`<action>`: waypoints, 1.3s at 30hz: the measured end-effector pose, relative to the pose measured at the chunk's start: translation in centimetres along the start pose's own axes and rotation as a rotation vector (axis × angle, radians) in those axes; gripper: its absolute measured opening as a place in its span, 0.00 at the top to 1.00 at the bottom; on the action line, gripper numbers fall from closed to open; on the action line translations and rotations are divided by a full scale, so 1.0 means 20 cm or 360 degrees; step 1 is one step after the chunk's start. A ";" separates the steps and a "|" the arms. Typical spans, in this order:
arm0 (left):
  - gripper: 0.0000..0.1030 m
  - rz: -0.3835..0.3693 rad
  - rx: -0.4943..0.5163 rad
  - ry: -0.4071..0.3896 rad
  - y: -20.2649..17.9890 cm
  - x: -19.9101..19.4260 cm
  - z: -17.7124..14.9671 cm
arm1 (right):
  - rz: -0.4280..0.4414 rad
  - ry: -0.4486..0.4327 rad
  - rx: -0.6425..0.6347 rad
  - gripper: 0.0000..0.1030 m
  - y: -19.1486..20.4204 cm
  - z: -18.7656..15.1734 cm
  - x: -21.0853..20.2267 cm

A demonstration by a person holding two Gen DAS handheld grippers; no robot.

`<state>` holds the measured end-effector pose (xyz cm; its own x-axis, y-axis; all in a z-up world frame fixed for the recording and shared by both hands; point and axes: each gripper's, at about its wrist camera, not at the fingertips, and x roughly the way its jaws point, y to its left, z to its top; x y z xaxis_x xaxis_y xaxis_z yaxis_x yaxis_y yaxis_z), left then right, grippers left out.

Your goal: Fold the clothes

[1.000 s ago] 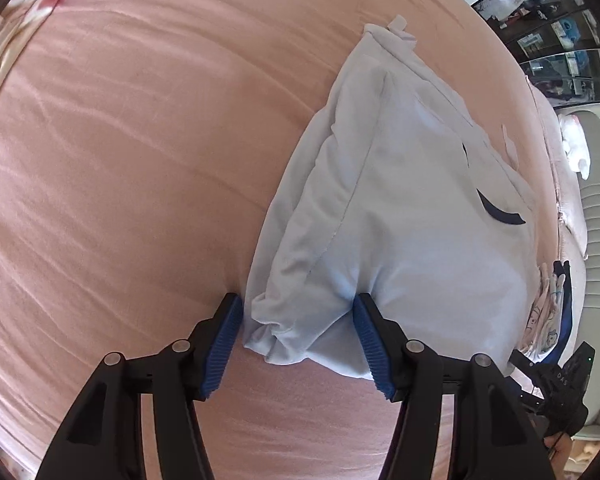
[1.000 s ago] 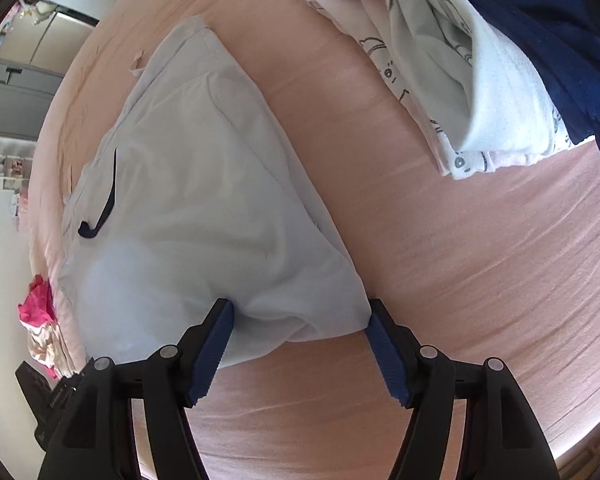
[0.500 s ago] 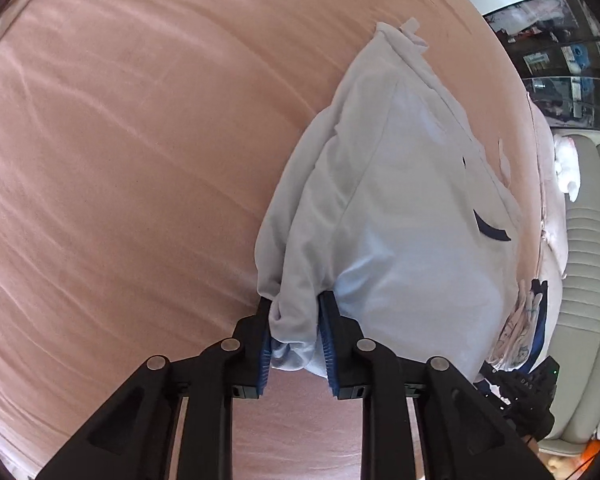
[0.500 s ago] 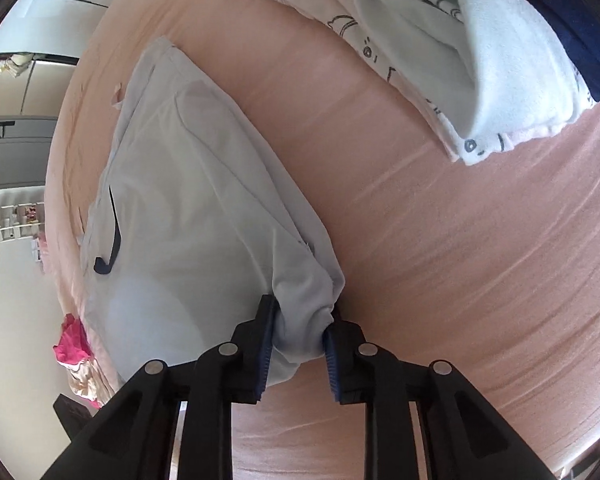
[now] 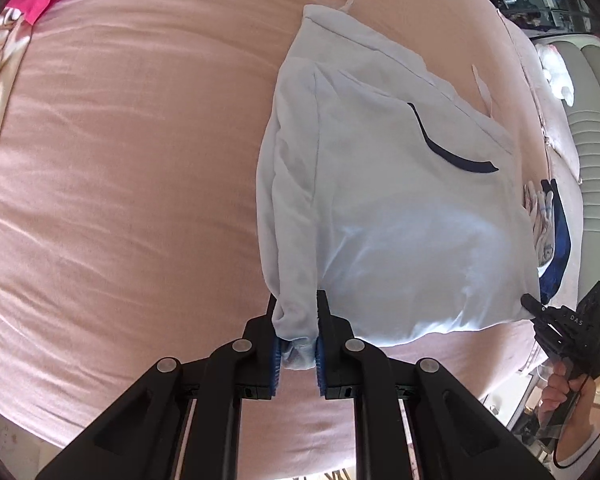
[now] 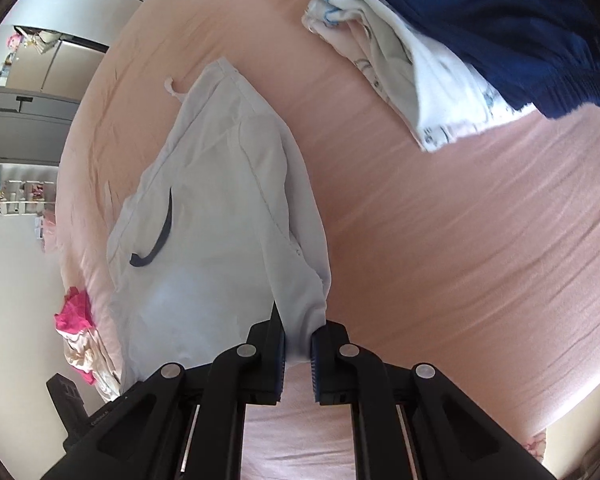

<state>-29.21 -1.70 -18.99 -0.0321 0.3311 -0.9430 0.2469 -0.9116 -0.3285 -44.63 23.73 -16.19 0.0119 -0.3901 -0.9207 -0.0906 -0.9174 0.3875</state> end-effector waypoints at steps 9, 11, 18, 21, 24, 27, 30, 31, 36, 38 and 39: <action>0.80 -0.0134 -0.0136 0.0410 0.23 0.18 -0.12 | -0.0242 0.0273 -0.0058 0.91 -0.18 -0.21 0.09; 0.71 -0.0169 -0.0192 0.0443 0.29 0.15 -0.10 | -0.0240 0.0289 -0.0094 0.90 -0.16 -0.18 0.08; 0.43 0.0044 -0.0023 0.0238 0.33 -0.10 -0.05 | -0.0404 0.0014 -0.0041 0.78 -0.20 -0.07 -0.15; 0.43 0.0062 0.0179 0.0026 0.20 -0.15 0.14 | -0.0408 -0.0146 -0.0222 0.78 -0.02 0.11 -0.18; 0.43 0.0095 0.0183 -0.0022 0.16 -0.09 0.41 | -0.0417 -0.0111 -0.0407 0.78 0.16 0.30 -0.02; 0.43 0.0010 0.0115 -0.0020 0.13 -0.02 0.65 | -0.0340 -0.0060 -0.0394 0.77 0.19 0.40 0.18; 0.43 0.0040 0.0100 -0.0047 0.13 0.03 0.73 | -0.0241 -0.0056 -0.0412 0.76 0.24 0.54 0.28; 0.43 0.0073 0.0108 -0.0070 0.13 0.03 0.71 | -0.0213 -0.0056 -0.0413 0.76 0.25 0.58 0.31; 0.43 0.0030 0.0081 -0.0171 0.12 0.00 0.69 | -0.0183 -0.0049 -0.0282 0.62 0.24 0.70 0.36; 0.43 -0.0019 0.0057 -0.0196 0.12 -0.02 0.69 | -0.0214 -0.0110 -0.0317 0.62 0.26 0.71 0.34; 0.43 -0.0062 0.0060 -0.0201 0.12 -0.04 0.70 | -0.0236 -0.0147 -0.0336 0.62 0.27 0.71 0.32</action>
<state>-42.13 -7.60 -19.74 -0.1632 0.3356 -0.9278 0.2067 -0.9079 -0.3648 -59.19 17.33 -20.71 -0.0824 -0.2506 -0.9646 0.1153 -0.9638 0.2406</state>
